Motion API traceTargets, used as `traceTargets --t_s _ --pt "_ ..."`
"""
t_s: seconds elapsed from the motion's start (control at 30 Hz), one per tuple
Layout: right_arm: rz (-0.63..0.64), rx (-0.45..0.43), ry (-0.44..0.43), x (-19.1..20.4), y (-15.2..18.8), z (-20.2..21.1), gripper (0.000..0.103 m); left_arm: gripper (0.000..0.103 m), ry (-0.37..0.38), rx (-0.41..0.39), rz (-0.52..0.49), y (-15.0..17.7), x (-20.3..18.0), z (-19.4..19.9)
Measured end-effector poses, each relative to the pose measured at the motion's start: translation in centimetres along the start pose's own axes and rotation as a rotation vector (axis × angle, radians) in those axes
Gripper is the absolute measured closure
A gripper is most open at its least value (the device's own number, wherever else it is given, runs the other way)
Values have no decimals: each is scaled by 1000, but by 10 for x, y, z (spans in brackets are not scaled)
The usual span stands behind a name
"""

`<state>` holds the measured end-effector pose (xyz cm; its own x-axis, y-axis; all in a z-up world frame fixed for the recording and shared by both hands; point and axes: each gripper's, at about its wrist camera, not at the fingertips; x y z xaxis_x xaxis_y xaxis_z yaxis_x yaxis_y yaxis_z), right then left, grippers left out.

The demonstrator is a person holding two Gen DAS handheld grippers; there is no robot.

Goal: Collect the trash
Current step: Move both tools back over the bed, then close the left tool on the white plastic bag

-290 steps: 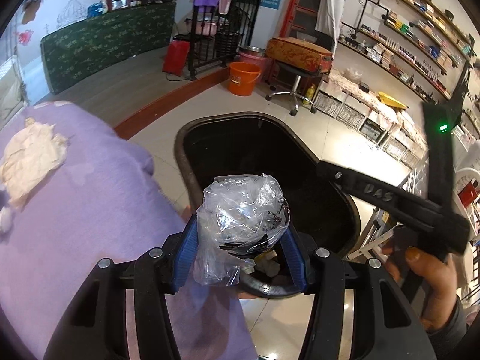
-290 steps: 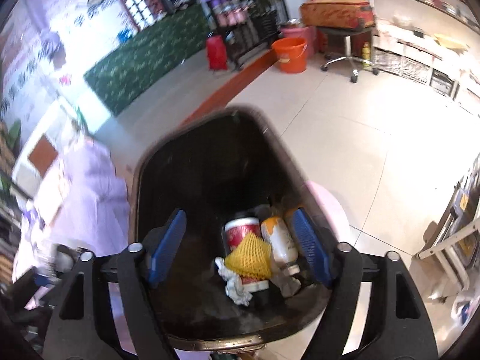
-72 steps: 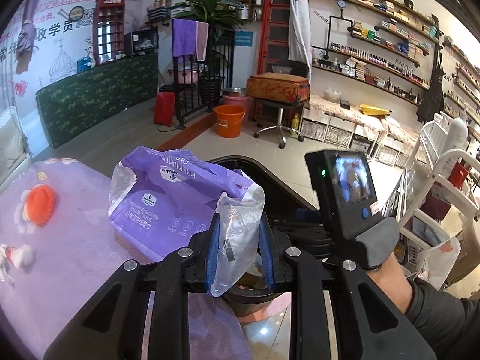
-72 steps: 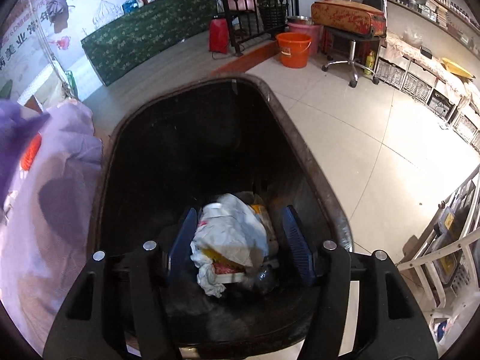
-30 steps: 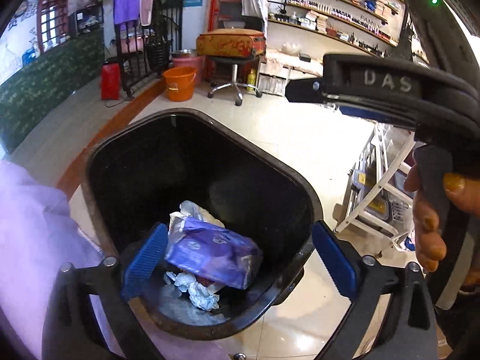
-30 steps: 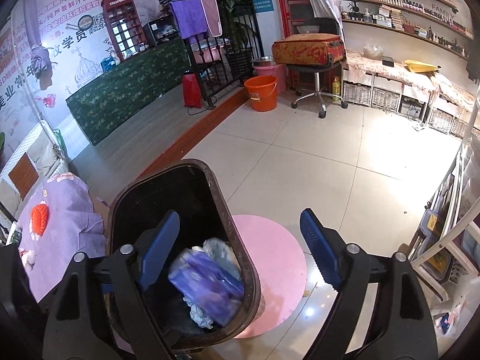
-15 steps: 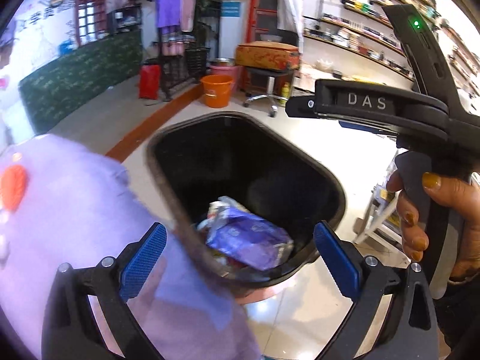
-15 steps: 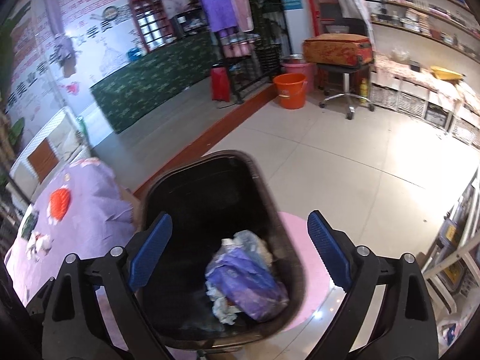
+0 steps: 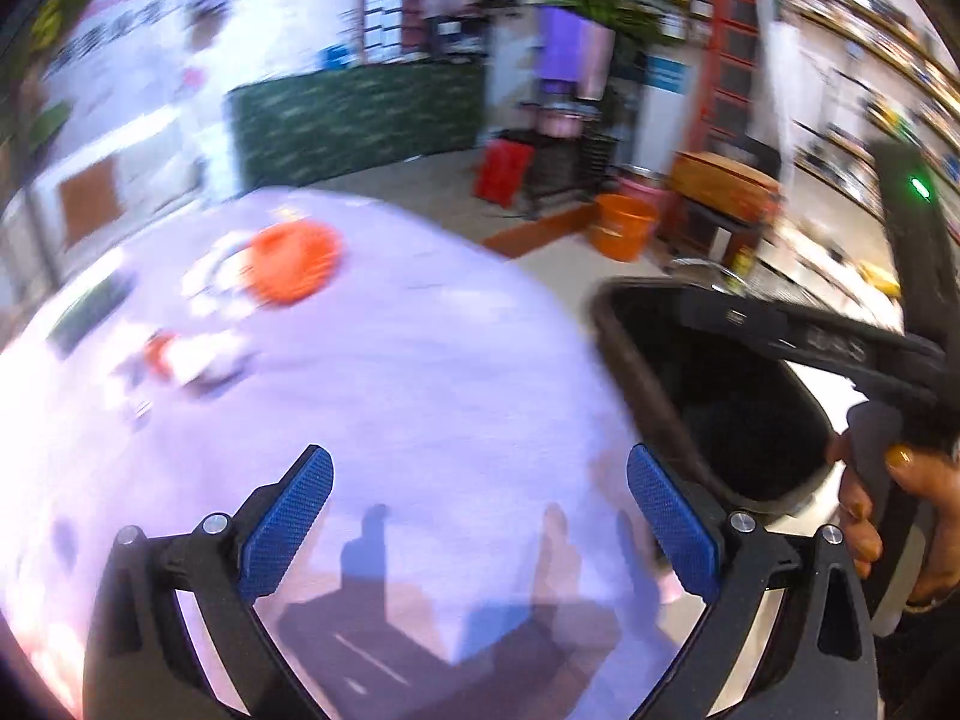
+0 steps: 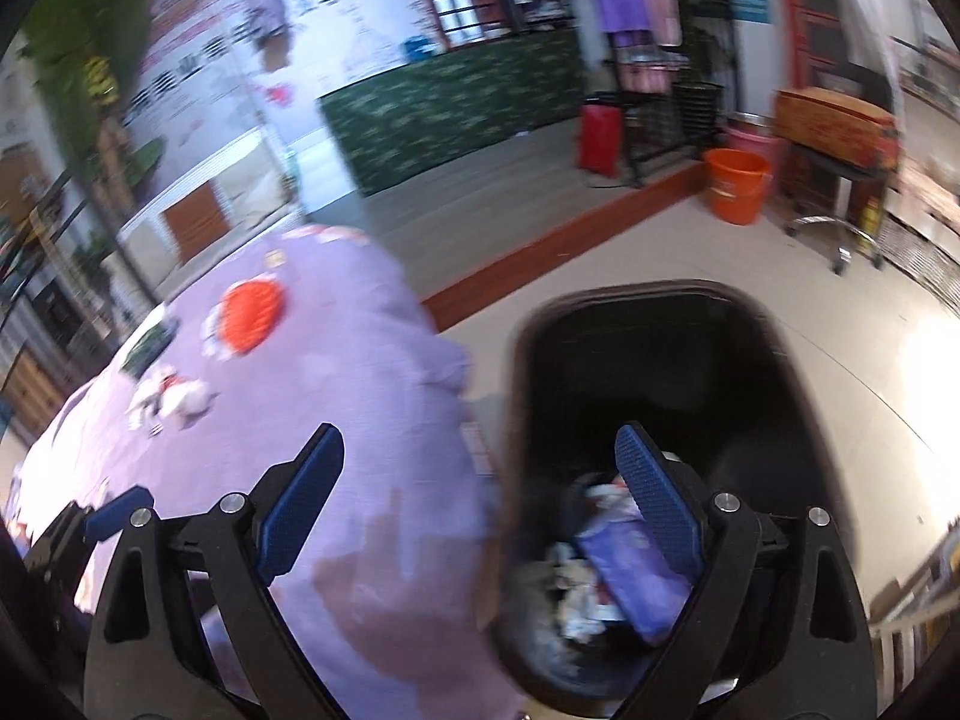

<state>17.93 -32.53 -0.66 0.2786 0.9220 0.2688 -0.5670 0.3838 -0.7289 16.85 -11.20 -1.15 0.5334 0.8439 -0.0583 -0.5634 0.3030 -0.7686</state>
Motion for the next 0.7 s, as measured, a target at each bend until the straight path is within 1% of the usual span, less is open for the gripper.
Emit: traceTargets --t_s 0.07,0.13,0.2,0.27,0.43,0.57,0.7 --pt "36 13 -40 19 -1 -7 12 6 -49 10 86 1 29 3" --pt "62 27 -79 37 -1 -13 12 8 -96 13 152 4 52 8" --pt "85 44 -119 56 -2 -21 12 12 -146 17 195 11 78 17" --pt "108 57 -146 72 -2 -25 12 20 -203 23 237 13 102 23" --pt "167 82 -209 109 0 -33 12 35 -306 54 339 6 159 21" --pt "206 91 -243 131 1 -33 12 40 -358 86 353 -4 192 7" --pt "238 101 -261 146 2 -31 12 41 -351 130 351 -14 213 -19"
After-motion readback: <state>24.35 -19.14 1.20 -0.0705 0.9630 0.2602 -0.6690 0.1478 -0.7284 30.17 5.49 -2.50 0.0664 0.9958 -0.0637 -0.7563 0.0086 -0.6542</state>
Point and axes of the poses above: each gripper's, at about its wrist camera, not at the fingertips, and z roughly against the way its jaws point, x to its left, y to its underside, and after that the axes turned 3 degrees about -x, right-handed
